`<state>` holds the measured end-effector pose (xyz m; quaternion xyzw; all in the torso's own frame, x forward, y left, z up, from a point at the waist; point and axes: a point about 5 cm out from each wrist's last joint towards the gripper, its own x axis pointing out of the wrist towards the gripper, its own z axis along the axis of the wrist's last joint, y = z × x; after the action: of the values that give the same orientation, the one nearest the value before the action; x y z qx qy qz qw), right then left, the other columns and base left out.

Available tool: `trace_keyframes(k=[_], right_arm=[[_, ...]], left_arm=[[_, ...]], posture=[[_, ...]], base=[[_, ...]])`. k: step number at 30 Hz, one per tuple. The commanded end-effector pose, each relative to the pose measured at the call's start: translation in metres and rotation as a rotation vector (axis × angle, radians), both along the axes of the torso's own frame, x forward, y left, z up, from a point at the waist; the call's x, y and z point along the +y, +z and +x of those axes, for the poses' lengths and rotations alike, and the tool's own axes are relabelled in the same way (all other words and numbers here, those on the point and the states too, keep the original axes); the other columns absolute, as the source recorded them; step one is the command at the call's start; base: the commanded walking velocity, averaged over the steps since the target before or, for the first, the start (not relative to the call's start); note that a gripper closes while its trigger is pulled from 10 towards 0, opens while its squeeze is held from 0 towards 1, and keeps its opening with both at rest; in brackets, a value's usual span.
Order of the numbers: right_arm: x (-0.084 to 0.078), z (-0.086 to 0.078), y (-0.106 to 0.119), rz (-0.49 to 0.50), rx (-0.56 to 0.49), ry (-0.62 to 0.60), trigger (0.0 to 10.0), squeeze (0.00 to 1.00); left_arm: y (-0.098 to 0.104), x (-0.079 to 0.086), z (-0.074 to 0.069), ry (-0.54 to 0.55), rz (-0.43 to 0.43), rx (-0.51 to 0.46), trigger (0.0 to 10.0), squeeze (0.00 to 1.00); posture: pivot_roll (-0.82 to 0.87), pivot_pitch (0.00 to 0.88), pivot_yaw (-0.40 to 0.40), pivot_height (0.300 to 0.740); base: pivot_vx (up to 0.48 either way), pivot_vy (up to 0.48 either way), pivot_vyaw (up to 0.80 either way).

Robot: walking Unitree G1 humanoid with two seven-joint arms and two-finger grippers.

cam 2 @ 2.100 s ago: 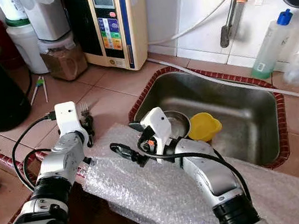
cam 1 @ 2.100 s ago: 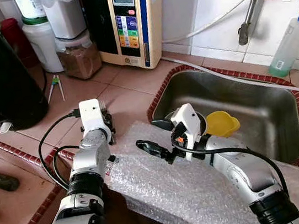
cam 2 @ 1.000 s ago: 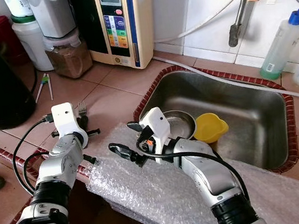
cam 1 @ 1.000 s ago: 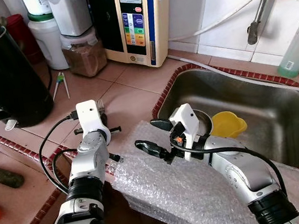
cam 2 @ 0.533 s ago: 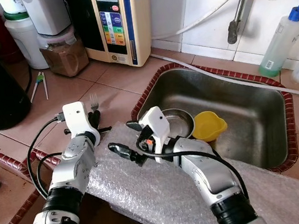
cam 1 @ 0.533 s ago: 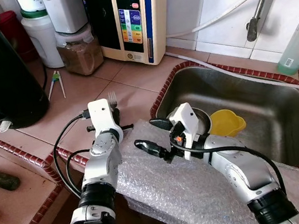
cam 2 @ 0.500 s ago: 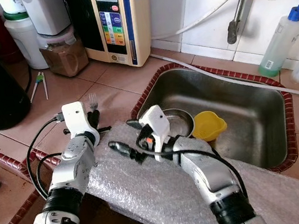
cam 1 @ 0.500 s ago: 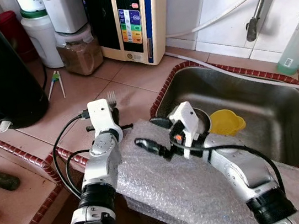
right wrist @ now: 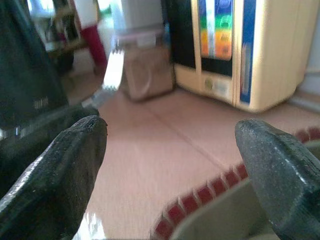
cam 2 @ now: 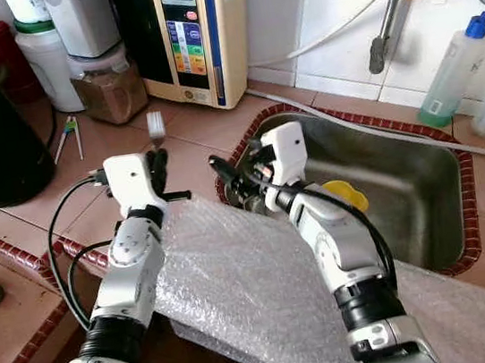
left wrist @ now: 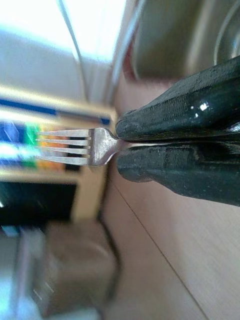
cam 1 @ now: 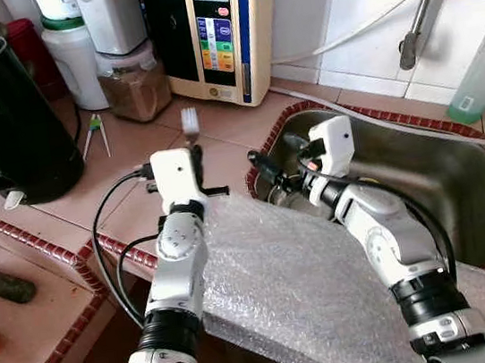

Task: Kitchen organization

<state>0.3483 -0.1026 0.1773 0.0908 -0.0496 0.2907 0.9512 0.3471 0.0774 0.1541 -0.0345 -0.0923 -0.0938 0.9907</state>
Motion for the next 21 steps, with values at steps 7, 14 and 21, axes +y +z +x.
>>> trace_keyframes(k=[7,14,21], right_arm=[[0.007,0.004,0.009,0.08,-0.011,0.004,10.0,0.0],[0.005,0.006,0.011,0.112,-0.003,0.009,10.0,0.0],[0.003,0.006,0.012,0.11,0.002,0.051,10.0,0.0]], left_arm=[[0.004,-0.019,-0.01,-0.113,0.033,-0.068,0.0,0.0],[0.002,-0.032,-0.017,-0.228,0.022,-0.08,0.0,0.0],[0.006,-0.041,-0.022,-0.334,-0.011,-0.108,0.0,0.0]], posture=[[-0.01,0.0,-0.025,0.74],[-0.01,0.0,-0.024,0.74],[-0.02,0.0,-0.021,0.74]], base=[[0.0,0.0,0.0],[0.0,0.0,0.0],[0.0,0.0,0.0]])
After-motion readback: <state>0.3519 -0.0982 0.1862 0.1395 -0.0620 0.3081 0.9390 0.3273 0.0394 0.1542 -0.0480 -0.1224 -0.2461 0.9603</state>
